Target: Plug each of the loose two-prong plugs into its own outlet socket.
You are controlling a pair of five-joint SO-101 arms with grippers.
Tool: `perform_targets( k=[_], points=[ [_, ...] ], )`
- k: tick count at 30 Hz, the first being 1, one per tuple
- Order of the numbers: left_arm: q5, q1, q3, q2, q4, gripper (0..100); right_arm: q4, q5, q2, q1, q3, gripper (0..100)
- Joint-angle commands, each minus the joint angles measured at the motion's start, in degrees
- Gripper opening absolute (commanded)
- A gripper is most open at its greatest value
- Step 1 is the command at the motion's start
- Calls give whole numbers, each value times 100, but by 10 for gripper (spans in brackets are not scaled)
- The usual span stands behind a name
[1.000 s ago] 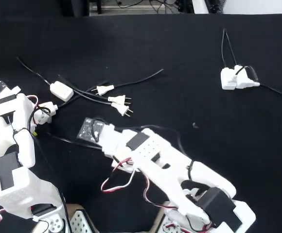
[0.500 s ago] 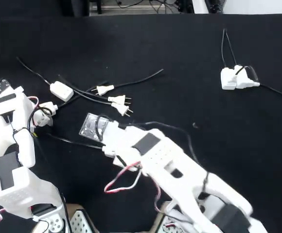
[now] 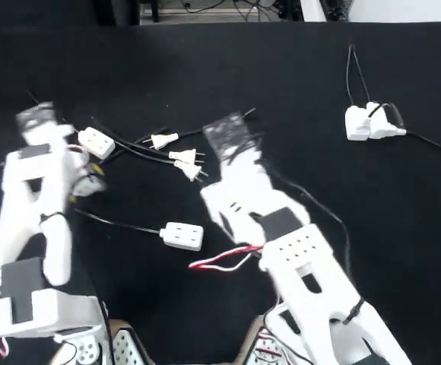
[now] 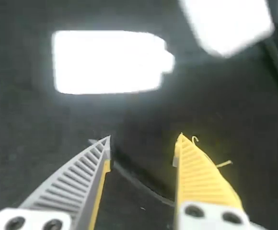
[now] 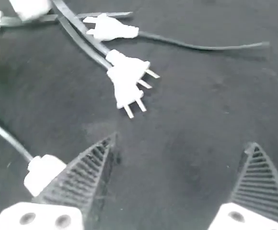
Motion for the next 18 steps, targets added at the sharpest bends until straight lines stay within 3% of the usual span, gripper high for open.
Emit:
perform_targets(
  k=[1, 4, 9, 18],
  points=[
    [-369, 532, 242, -281, -343, 219, -167, -193, -198, 334, -13, 378],
    [-466, 532, 312, -229, -352, 219, -466, -193, -198, 448, 154, 378],
    [-1433, 549, 400, -237, 88, 219, -1029, -202, -198, 501, 444, 378],
    [-2295, 585, -84, -237, 1618, 219, -1055, -202, -198, 501, 453, 378]
  ],
)
